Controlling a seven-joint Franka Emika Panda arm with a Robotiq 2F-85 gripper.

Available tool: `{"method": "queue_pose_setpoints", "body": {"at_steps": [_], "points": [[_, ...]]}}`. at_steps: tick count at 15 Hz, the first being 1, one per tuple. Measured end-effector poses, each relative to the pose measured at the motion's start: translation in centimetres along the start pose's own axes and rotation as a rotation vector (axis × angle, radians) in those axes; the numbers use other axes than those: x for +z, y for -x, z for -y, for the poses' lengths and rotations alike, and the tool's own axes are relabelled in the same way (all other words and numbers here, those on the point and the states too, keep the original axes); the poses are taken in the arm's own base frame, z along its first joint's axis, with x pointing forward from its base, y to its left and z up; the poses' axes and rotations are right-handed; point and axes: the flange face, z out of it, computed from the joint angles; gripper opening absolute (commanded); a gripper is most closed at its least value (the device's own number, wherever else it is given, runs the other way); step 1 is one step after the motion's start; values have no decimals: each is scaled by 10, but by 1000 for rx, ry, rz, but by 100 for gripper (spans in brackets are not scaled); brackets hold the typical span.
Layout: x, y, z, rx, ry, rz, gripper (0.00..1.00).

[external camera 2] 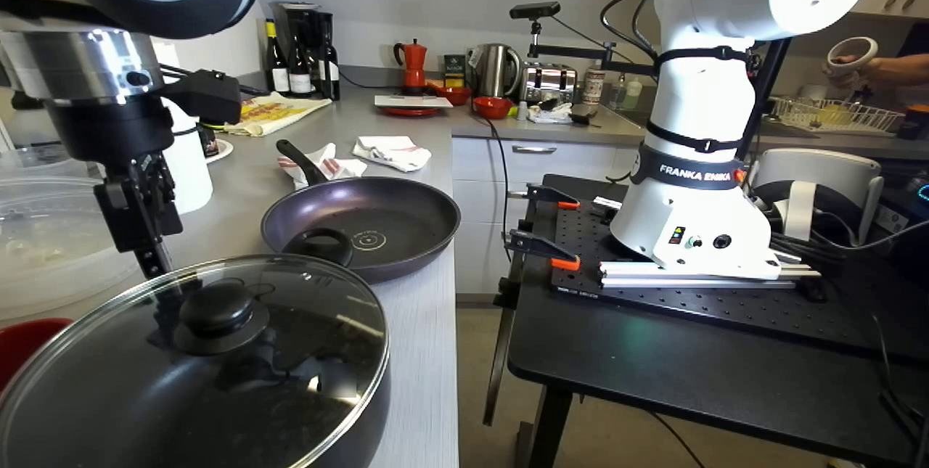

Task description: Put the lid on the black pot

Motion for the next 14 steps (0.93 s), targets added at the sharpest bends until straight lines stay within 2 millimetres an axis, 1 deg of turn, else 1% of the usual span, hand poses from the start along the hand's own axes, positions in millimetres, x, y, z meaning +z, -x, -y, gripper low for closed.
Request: {"method": "queue_pose_setpoints", "body": {"at_steps": [2, 4, 10, 12, 14], "points": [[-2, -1, 1, -2, 0, -4, 100], [-8, -3, 1, -1, 4, -15, 100], [-45, -6, -5, 31, 8, -84, 100], [-53, -5, -4, 38, 4, -97, 100], [-56, -3, 0, 42, -5, -107, 100]]}}
